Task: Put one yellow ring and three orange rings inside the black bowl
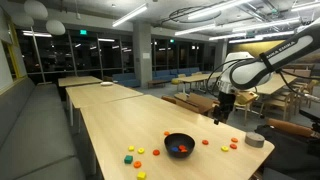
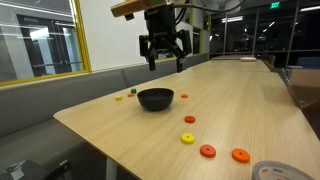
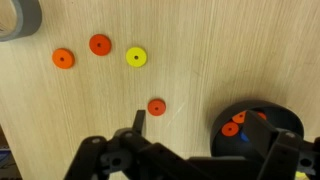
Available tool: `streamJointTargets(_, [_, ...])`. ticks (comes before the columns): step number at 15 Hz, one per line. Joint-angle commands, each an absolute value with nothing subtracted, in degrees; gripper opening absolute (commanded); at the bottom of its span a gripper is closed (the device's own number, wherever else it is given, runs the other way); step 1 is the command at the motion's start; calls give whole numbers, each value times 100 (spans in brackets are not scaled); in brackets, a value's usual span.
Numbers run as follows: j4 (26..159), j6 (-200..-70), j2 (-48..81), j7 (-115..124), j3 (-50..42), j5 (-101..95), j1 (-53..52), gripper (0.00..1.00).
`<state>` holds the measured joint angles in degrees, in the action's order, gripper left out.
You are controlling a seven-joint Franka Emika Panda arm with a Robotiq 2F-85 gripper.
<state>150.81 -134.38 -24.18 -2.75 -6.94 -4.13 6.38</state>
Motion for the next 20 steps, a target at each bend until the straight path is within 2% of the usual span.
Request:
streamJointTargets(1, [15046,-13426,-2420,-287,-668,-397,665,100])
streamJointTargets(6, [15008,-13426,-2426,-287,-668,-397,665,100])
streamJointTargets(12, [15040,-13400,-2069,1120,-402,-790,1139,100])
streamJointTargets(20, [15234,-13677,-1169,2512,-526,-631,1409,100])
